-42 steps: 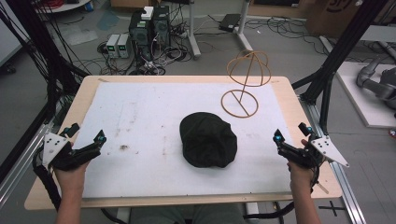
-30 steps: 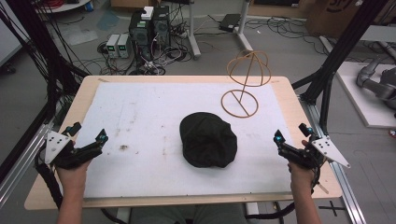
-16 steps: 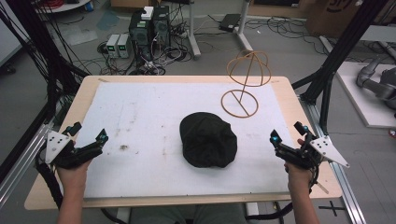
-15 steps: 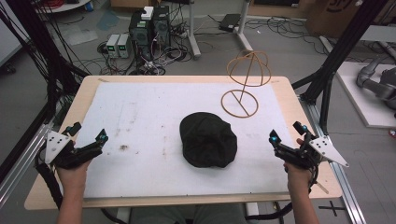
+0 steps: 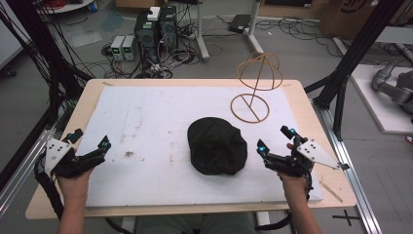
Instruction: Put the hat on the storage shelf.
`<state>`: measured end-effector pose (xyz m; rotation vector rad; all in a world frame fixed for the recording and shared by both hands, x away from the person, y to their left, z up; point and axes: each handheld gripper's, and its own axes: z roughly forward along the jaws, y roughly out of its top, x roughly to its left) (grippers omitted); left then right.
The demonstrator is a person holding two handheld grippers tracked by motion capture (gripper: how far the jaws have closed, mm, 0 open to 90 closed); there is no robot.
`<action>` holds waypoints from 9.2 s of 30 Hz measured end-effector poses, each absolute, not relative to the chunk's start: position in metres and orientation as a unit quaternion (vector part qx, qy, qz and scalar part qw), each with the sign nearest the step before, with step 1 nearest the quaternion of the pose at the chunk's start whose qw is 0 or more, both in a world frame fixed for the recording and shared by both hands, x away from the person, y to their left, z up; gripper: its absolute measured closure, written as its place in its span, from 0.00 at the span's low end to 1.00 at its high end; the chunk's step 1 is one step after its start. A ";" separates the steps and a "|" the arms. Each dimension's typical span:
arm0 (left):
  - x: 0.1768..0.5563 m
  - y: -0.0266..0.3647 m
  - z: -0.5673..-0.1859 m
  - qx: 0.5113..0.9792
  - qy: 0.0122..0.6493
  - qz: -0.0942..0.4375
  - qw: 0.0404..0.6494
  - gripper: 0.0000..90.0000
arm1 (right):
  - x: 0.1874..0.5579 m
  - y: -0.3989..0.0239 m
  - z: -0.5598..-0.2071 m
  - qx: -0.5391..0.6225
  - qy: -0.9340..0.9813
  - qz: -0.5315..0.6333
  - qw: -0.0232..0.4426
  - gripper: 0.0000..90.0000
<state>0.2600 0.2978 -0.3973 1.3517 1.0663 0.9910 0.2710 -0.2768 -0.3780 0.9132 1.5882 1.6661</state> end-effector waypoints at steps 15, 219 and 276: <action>0.260 0.298 -0.398 0.573 0.450 0.418 0.543 0.13 | 0.273 -0.236 -0.382 0.327 0.647 0.621 0.298 0.13; 0.255 0.310 -0.404 0.567 0.469 0.422 0.530 0.13 | 0.441 -0.251 -0.223 0.473 0.576 0.507 0.433 0.36; 0.257 0.303 -0.402 0.569 0.462 0.422 0.533 0.13 | 0.293 -0.320 -0.365 0.479 0.571 0.542 0.388 0.15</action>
